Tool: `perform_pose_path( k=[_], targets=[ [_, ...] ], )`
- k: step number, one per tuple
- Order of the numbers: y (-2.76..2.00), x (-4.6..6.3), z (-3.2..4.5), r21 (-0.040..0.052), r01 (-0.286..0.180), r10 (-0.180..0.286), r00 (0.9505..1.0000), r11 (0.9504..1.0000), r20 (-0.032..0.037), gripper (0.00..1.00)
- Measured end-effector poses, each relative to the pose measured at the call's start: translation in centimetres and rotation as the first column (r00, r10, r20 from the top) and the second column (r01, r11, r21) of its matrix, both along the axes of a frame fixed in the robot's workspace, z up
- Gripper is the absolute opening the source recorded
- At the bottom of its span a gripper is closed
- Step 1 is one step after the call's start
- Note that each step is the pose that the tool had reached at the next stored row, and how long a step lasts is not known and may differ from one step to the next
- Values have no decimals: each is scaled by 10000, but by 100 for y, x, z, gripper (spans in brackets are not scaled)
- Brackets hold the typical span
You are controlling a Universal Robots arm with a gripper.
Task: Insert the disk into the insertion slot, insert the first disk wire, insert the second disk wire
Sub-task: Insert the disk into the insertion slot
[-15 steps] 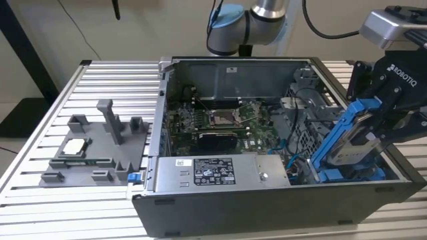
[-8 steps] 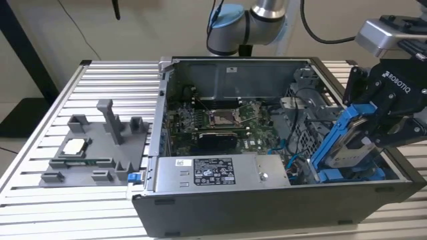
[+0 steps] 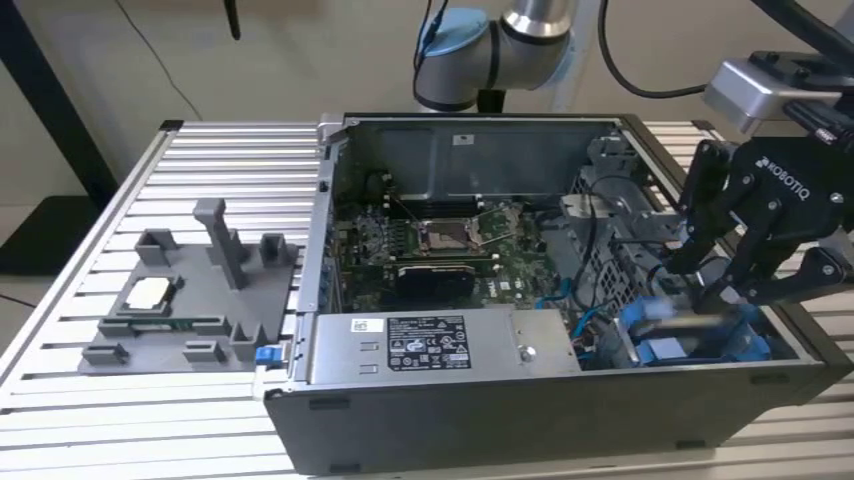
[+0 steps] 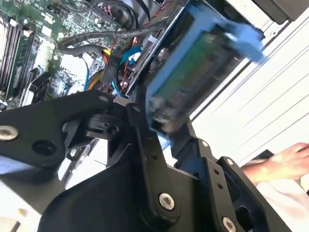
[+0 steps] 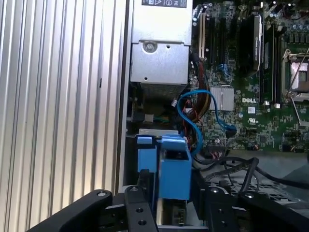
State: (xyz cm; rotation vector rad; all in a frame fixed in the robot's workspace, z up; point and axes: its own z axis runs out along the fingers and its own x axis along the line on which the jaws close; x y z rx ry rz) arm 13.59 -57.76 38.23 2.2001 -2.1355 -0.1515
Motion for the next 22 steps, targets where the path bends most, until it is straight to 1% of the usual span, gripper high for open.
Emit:
perform_pose_path(
  k=[2, 5, 8, 10, 12, 15, 17, 18, 20, 22],
  targets=[
    [0, 0, 15, 100, 1, -1, 10000, 9999, 0, 47],
    [0, 0, 30, 291, 6, -7, 10000, 9996, 15, 47],
    [1, 0, 39, 485, 13, -16, 10000, 9988, 67, 47],
    [1, 0, 42, 626, 17, -24, 9999, 9980, 121, 47],
    [1, -1, 42, 793, 17, -33, 9998, 9968, 203, 47],
    [1, -4, 42, 1069, 13, -53, 9993, 9943, 376, 47],
    [1, -8, 43, 1228, 9, -68, 9988, 9924, 480, 47],
    [1, -12, 46, 1291, 8, -76, 9986, 9916, 518, 47],
    [1, -21, 59, 1378, 11, -91, 9983, 9905, 572, 47],
    [3, -30, 62, 1459, 16, -114, 9977, 9893, 665, 47]
  ],
)
